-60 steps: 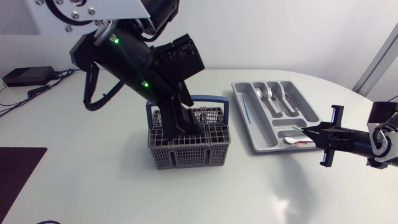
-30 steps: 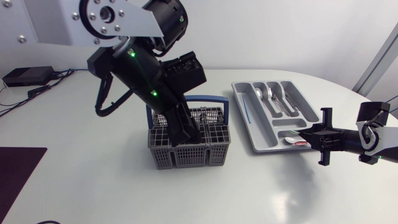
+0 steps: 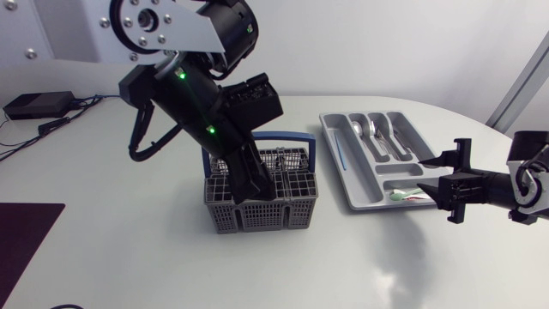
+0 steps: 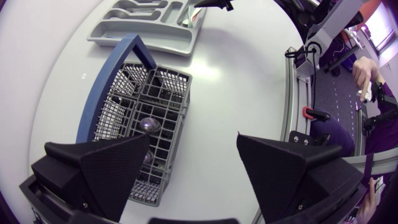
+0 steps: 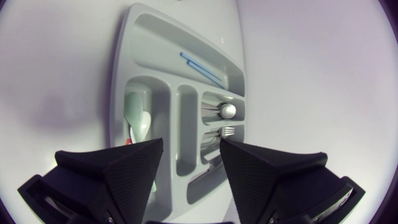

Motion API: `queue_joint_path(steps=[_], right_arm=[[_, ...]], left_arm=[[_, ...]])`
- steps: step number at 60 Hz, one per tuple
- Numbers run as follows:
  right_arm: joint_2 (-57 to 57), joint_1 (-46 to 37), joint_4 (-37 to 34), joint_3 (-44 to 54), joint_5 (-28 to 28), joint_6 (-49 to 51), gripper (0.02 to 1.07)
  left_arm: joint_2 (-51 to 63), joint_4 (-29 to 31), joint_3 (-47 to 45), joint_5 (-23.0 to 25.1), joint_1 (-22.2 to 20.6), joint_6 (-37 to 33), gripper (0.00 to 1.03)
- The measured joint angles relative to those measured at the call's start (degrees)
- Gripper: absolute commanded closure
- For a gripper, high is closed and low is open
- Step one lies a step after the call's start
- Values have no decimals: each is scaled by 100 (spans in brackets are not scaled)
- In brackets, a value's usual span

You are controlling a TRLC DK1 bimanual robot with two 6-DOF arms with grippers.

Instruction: Unload the cutlery basket into the drawer organizer.

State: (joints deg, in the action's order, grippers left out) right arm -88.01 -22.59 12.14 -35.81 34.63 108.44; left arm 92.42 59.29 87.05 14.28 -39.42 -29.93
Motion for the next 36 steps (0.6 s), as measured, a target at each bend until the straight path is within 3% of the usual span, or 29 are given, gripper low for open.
queue_joint_path(steps=[17,21,36], right_arm=[[1228,7,-1047,-50,273,-852,28],[1434,39,-1123,-57,337,-1137,27],[2131,317,-1349,138,461,-1930,23]], left_arm=[[0,42,-48,-9,35,-4,6],[-39,-66,-214,-210,-4,-94,6],[2,7,-267,-903,-46,-1399,7]])
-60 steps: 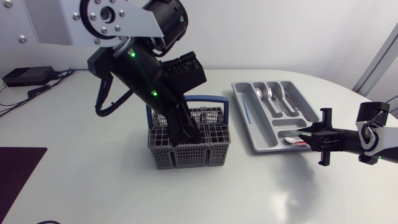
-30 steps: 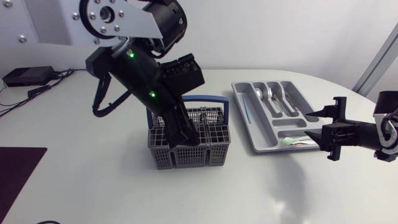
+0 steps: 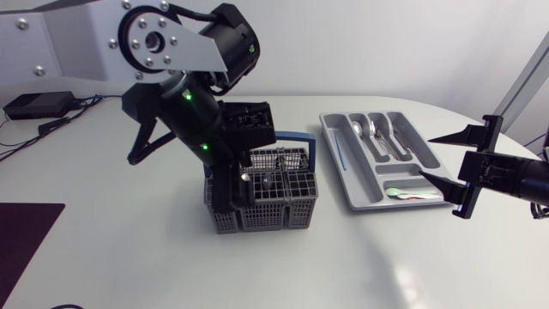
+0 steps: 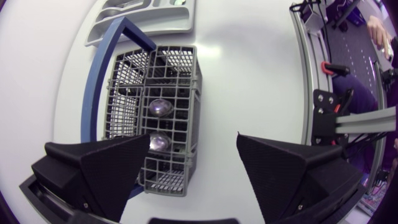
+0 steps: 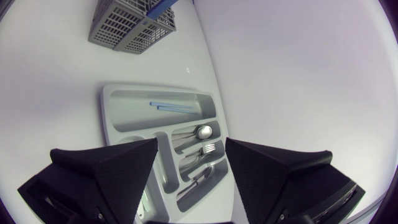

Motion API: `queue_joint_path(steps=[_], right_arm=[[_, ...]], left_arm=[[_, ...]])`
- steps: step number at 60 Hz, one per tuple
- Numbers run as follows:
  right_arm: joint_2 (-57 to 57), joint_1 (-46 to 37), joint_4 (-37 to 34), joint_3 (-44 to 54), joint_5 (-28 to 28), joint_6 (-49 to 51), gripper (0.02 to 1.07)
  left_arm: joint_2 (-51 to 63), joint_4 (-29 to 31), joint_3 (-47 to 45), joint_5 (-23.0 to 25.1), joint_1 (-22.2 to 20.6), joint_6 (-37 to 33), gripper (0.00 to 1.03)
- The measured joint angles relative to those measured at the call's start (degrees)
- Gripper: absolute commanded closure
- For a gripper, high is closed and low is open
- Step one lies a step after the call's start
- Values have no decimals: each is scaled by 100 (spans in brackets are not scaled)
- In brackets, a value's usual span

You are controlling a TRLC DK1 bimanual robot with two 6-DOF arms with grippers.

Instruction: Unload the cutlery basket into the drawer organizer.

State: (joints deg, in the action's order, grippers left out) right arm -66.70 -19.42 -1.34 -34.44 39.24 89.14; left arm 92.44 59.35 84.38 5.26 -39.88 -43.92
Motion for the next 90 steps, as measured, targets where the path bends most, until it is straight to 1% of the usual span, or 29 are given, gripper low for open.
queue_joint_path(steps=[3,6,8,9,15,21,24,29,39,43,52,57,61,70,73,76,80,83,87,90], right_arm=[[162,59,-31,98,28,-192,22],[332,105,-103,190,66,-358,22],[446,133,-164,234,87,-540,20],[487,140,-188,249,90,-605,18],[640,170,-286,251,114,-1325,18],[647,175,-372,251,153,-2017,17],[643,175,-391,251,175,-2317,17],[625,175,-415,251,214,-2715,17],[577,177,-514,96,238,-3650,17],[581,221,-658,-15,232,-3954,17],[852,481,-1128,-81,164,-4411,17],[1137,643,-1180,-81,59,-4631,17],[1368,778,-1252,-81,-52,-4776,17],[1707,1263,-1379,-81,-570,-5154,17],[1779,1473,-1399,-81,-741,-5274,17],[1858,1690,-1423,-81,-894,-5386,17],[1952,1934,-1499,-81,-1080,-5506,17],[2015,2100,-1526,-81,-1215,-5578,17],[2076,2227,-1528,-81,-1274,-5646,17],[2105,2258,-1543,-81,-1296,-5676,17]], left_arm=[[120,238,240,-105,0,-188,7],[205,339,435,-155,0,-396,7],[262,367,577,-284,0,-485,7],[295,391,660,-326,0,-509,7],[586,793,1327,-407,22,-435,10],[706,1049,1615,15,164,39,10],[706,1217,1613,326,271,306,10],[675,1215,1462,688,424,706,10],[426,713,734,1056,619,1523,10],[302,507,468,1174,708,1823,11],[-15,-116,-96,1488,1134,2404,11],[-170,-413,-431,1709,1425,2610,11],[-284,-669,-717,1749,1561,2717,12],[-391,-962,-1174,1836,1582,2800,13],[-391,-1080,-1226,1851,1589,2863,18],[-391,-1222,-1246,1853,1617,2922,21],[-391,-1421,-1252,1851,1626,3014,23],[-391,-1591,-1274,1853,1624,3084,27],[-389,-1786,-1318,1853,1617,3204,31],[-367,-1845,-1325,1856,1611,3268,31]])
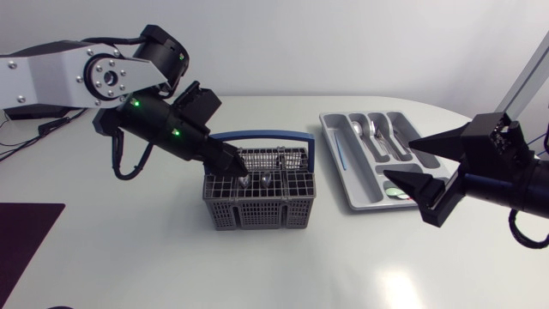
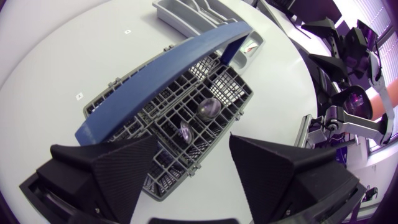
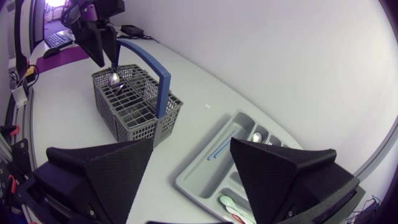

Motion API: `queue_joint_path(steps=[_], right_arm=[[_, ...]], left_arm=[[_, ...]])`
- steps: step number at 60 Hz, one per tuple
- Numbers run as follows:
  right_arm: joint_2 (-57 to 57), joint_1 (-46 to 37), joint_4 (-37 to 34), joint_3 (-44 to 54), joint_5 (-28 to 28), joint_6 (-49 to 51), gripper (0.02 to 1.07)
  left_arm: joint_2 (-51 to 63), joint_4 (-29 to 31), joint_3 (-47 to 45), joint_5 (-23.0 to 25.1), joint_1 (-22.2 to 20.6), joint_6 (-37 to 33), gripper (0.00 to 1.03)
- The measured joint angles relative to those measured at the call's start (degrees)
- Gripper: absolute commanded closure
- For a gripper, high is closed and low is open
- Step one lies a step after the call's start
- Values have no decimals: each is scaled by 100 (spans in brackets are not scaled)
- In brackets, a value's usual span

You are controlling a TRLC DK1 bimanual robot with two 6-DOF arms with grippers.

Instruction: Unload the cutlery basket into the drawer organizer.

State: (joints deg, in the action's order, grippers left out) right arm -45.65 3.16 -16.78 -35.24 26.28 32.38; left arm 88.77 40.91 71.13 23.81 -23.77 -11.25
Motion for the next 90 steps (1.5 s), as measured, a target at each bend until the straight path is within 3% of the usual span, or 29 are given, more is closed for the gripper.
queue_joint_path(steps=[4,9,16,29,37,47,61,82,90], right_arm=[[28,17,-31,0,-15,-44,17],[72,17,-131,2,-24,-59,17],[142,17,-149,9,-24,-70,17],[254,17,-153,90,-61,-72,17],[330,17,-155,173,-63,-72,17],[446,17,-162,267,-63,-72,17],[566,28,-258,348,-61,-72,17],[973,55,-470,455,-63,-70,17],[1078,55,-557,511,-66,-70,17]], left_arm=[[39,-63,-2,-2,-22,83,31],[81,-188,-39,-2,-46,122,40],[129,-350,-184,-7,-81,184,40],[61,-1036,-527,-234,-192,313,48],[-72,-1543,-841,-470,-306,444,49],[-219,-1757,-1438,-531,-463,723,48],[-490,-1777,-1523,-623,-487,835,48],[-431,-2498,-1648,-925,-621,1108,49],[-345,-2677,-1685,-992,-654,1147,69]])
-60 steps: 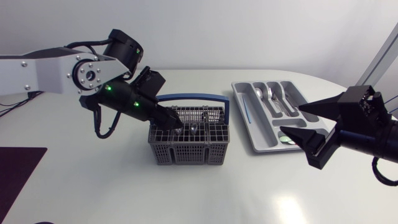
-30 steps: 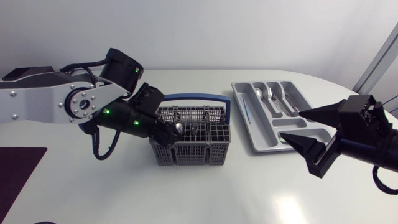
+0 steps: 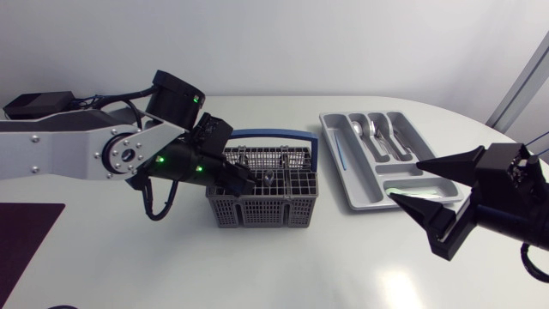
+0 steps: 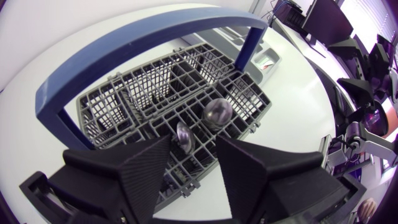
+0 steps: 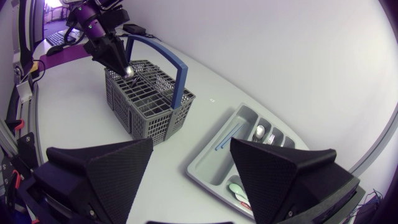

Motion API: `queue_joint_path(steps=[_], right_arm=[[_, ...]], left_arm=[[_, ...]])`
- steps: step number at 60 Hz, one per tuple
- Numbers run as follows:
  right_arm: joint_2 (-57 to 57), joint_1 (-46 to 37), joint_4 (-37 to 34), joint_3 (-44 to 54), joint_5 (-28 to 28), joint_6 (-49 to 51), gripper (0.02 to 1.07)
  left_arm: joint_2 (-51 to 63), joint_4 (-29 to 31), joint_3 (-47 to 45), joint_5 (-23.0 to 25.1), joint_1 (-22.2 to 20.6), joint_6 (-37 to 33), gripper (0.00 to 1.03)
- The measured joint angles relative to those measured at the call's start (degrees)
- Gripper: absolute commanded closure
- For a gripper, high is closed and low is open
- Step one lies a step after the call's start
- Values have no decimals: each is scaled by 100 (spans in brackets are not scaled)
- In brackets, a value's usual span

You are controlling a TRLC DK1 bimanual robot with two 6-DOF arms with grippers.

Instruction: Unload the cutlery basket into the drawer organizer.

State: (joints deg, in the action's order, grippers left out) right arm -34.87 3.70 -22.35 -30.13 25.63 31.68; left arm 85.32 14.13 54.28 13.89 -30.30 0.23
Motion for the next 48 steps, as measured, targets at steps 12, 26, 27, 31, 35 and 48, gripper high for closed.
queue_joint_path(steps=[12,26,27,31,35,48], right_arm=[[105,0,-31,24,0,0,17],[238,0,-44,68,0,0,17],[243,0,-44,79,0,0,17],[258,-2,-52,125,0,0,17],[284,-2,-63,162,0,4,17],[402,-7,-142,201,0,4,17]], left_arm=[[11,-170,-28,-170,-68,11,85],[90,-295,-70,-225,-96,24,92],[94,-295,-74,-223,-96,24,92],[98,-315,-79,-221,-103,24,93],[98,-317,-81,-223,-129,24,95],[-39,-372,-201,-190,-127,138,96]])
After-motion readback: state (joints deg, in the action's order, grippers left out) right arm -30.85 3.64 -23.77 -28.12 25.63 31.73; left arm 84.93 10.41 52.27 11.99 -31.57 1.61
